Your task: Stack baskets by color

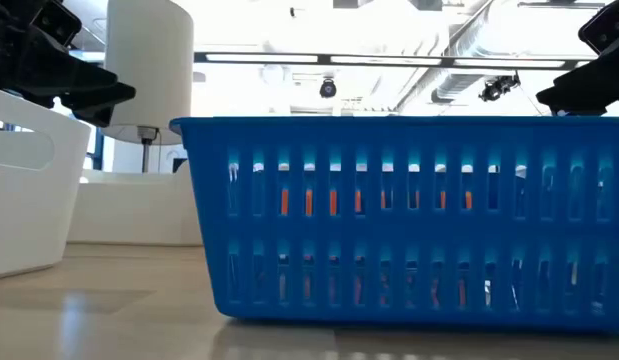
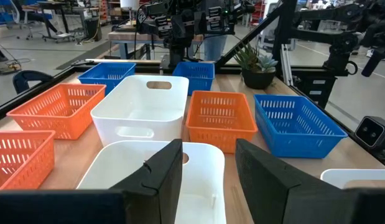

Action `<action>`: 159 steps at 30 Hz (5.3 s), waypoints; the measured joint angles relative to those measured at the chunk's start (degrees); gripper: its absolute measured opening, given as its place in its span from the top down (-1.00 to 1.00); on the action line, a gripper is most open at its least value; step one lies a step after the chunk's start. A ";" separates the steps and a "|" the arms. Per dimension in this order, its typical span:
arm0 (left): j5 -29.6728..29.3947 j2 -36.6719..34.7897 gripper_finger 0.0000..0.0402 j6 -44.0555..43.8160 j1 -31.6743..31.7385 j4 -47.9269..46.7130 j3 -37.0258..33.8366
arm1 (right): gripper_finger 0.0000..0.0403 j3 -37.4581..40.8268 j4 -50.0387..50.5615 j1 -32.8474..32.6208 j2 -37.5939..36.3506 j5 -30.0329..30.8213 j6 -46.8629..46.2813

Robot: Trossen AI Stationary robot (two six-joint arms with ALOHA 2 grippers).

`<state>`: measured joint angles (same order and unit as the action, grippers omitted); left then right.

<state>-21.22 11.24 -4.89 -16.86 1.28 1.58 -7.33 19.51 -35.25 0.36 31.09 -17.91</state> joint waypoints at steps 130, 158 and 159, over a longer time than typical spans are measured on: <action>0.00 0.00 0.32 -6.10 0.02 0.28 0.00 | 0.49 0.00 -33.95 0.00 0.00 17.40 11.00; -0.65 0.00 0.32 -8.48 0.02 0.28 0.00 | 0.49 -25.99 -0.47 0.00 31.11 14.88 -13.23; -0.65 0.00 0.32 -8.48 0.02 0.28 0.00 | 0.49 -27.92 3.20 0.00 32.30 14.88 -15.83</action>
<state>-21.87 11.25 -13.37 -16.84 1.56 1.58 -35.26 22.71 -35.24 32.66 45.97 -33.74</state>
